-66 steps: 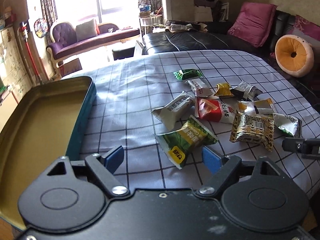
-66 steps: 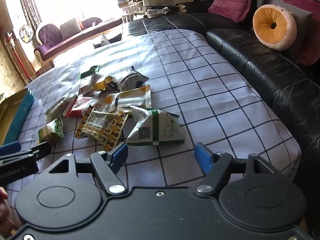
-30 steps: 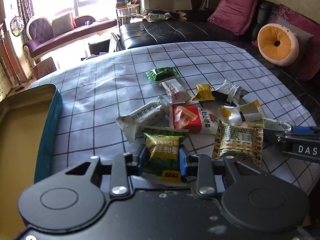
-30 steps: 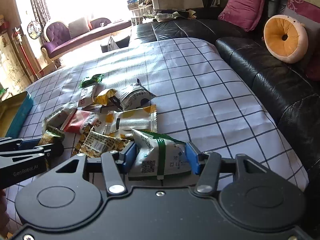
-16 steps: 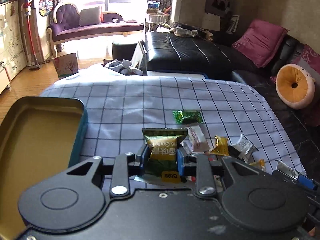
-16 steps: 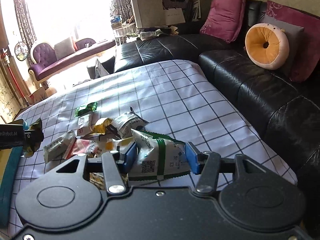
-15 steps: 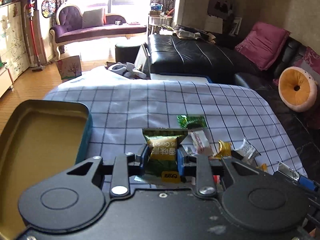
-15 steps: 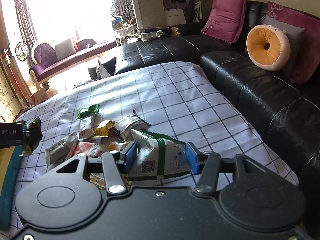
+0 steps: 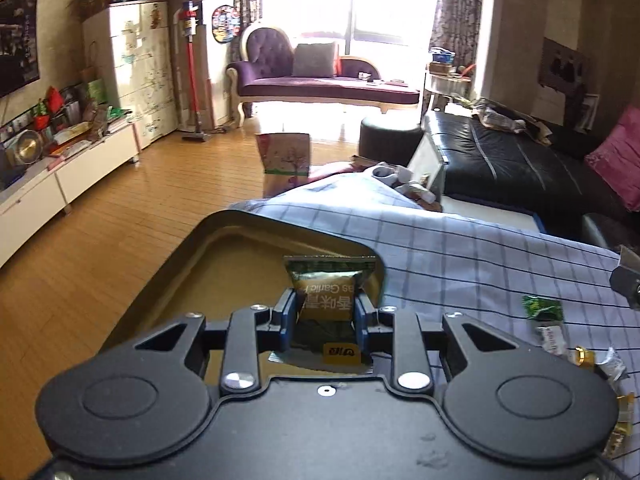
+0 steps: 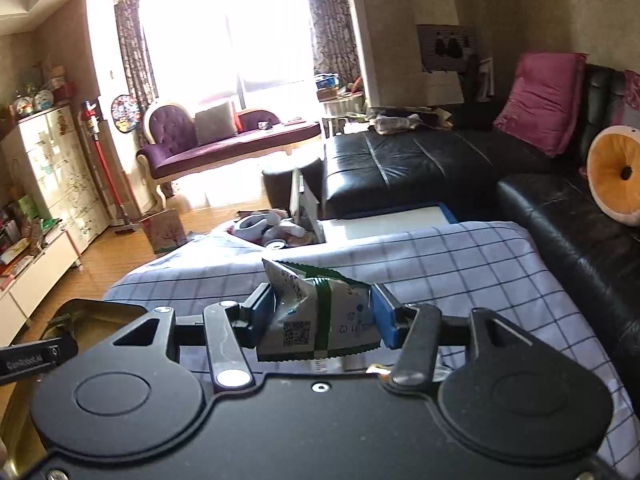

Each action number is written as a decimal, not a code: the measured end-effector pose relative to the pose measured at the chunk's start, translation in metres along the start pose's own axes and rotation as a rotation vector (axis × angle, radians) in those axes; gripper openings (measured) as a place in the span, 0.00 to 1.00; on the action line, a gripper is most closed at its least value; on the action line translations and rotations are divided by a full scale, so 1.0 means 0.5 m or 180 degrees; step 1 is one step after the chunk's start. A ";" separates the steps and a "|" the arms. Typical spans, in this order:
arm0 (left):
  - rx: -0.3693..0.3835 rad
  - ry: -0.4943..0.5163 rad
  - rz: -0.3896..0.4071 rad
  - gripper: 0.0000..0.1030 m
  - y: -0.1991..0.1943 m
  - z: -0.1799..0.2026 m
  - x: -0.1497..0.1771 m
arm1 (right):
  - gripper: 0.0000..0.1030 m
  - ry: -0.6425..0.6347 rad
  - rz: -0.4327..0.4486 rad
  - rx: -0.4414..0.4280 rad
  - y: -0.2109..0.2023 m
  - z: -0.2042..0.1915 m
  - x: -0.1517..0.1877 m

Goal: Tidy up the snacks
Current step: 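Carry both bags over the metal tray and lower them inside, then open left gripper releasing green-yellow bag while right gripper releases white-green bag, then lift both tools out of the tray and swing back toward the bed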

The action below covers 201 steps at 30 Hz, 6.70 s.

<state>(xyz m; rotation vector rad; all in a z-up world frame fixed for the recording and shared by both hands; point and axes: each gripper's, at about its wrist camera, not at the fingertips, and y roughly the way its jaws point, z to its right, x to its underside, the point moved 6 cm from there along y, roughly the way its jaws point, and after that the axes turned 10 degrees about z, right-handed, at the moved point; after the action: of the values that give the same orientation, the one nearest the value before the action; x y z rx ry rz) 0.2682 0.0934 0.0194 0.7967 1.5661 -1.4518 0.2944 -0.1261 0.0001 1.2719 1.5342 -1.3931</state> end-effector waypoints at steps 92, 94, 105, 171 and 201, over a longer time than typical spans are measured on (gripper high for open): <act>-0.0465 0.0236 -0.0663 0.43 0.088 -0.223 0.096 | 0.43 -0.0578 -0.1124 -0.0685 0.134 -0.329 0.167; -0.0411 0.0248 -0.0667 0.43 0.087 -0.222 0.096 | 0.38 -0.0565 -0.1153 -0.0615 0.135 -0.325 0.168; -0.0243 0.0310 -0.0608 0.43 0.078 -0.198 0.097 | 0.00 -0.0451 -0.1203 -0.0350 0.134 -0.296 0.168; 0.0084 -0.0243 -0.0272 0.42 -0.011 -0.250 0.030 | 0.08 -0.2648 0.0168 0.2153 0.160 -0.155 0.153; 0.1045 0.0449 -0.0684 0.42 -0.009 0.209 0.122 | 0.03 -0.2549 0.0328 0.3486 -0.027 0.442 0.039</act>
<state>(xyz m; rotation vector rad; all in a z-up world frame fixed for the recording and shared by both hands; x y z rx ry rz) 0.2528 -0.0158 -0.0307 0.9598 1.5764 -1.8776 0.2505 -0.3370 -0.0543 1.0437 0.0969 -2.3817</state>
